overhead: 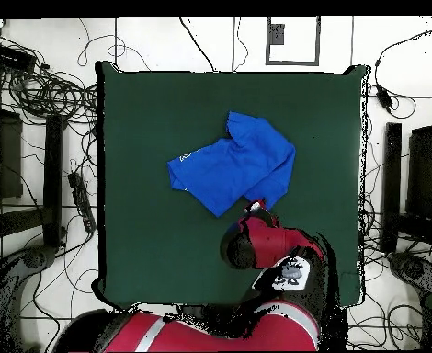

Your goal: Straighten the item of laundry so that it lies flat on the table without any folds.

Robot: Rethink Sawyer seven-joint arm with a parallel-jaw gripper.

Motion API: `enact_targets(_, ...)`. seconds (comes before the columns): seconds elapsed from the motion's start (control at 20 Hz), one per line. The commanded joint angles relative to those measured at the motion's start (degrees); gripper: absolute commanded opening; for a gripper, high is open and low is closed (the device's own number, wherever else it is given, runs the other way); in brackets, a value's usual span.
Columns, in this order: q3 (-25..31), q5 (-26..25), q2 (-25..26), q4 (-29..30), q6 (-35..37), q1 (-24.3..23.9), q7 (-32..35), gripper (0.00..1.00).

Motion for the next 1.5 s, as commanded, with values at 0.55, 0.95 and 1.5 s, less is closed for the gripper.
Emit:
enact_targets(0.55, 5.64, 6.86, 8.04, -3.18, 0.63, 4.78, 5.64, 1.0)
enact_targets(0.95, 2.98, 9.14, 11.15, -2.02, -4.78, 5.72, 6.57, 1.0)
enact_targets(1.5, 2.68, 6.01, 10.74, 1.89, -8.33, 1.17, 4.61, 1.0)
